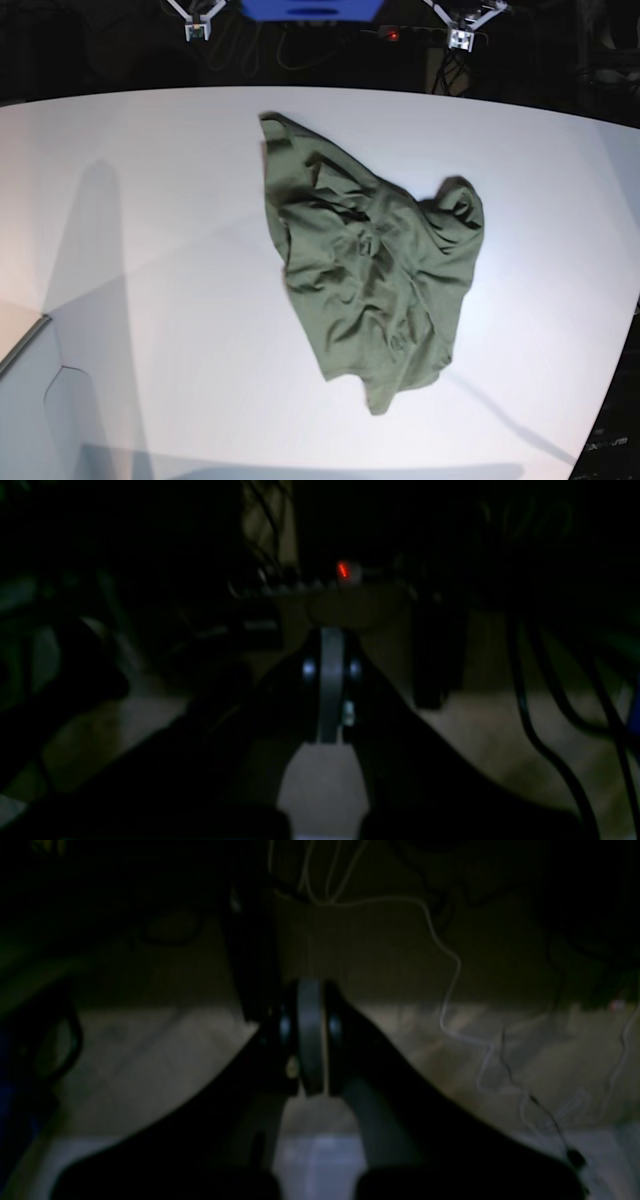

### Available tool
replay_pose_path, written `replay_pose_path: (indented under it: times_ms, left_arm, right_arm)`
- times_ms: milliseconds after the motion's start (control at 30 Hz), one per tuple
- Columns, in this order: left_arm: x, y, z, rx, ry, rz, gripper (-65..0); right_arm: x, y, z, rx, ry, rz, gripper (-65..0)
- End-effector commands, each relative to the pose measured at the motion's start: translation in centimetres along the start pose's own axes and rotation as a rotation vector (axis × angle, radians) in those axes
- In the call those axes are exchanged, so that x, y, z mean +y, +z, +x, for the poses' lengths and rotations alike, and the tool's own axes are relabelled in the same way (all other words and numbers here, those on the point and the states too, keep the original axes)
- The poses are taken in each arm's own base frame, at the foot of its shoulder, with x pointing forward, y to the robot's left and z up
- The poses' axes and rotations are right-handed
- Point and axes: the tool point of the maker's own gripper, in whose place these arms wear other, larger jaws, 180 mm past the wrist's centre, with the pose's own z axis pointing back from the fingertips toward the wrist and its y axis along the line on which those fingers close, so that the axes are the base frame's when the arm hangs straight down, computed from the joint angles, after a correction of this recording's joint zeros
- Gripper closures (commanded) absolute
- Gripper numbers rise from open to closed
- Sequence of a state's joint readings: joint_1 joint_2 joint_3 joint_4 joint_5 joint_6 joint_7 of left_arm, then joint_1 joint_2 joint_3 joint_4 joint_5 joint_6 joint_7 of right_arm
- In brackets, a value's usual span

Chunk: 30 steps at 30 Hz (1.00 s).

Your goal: Layout the t-shirt on the table in an organized manner, then fold the t-shirt properly

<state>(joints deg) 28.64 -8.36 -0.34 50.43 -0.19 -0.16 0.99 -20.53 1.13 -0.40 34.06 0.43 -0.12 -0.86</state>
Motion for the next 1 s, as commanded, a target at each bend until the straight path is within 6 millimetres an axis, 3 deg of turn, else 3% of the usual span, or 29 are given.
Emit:
replay_pose_path:
  times_ms: [0, 167, 300, 433, 567, 800, 967]
  left_arm:
    - [-0.1, 0.6, -0.2, -0.014, -0.003, -0.007, -0.1]
    - [0.3, 1.7, 0.7, -0.057, -0.015, -0.006, -0.4]
    - [0.5, 3.0, 1.7, -0.097, 0.081, -0.015, -0.4]
    - [1.6, 4.5, 2.7, -0.139, 0.135, -0.025, -0.5]
    - [1.0, 6.3, 4.2, -0.191, 0.152, -0.045, -1.7]
    - [-0.3, 9.3, 6.4, -0.270, 0.155, -0.082, -27.6]
    - [0.1, 11.1, 9.2, -0.353, 0.167, -0.082, -30.2]
  right_arm:
    - [0.0, 0.5, -0.1, -0.019, 0.002, 0.009, 0.0]
    - [-0.3, 2.1, 0.4, -0.081, 0.000, 0.003, 0.0]
    - [-0.5, 3.6, 0.5, -0.121, 0.002, 0.001, 0.0]
    - [-0.6, 5.9, 0.9, -0.178, 0.007, 0.000, 0.0]
    - [-0.7, 8.8, 2.2, -0.256, 0.013, 0.000, 0.0]
    - [-2.1, 13.7, 4.8, -0.338, 0.020, -0.029, 0.0]
    - [-3.2, 16.8, 8.2, -0.388, 0.021, -0.056, 0.0]
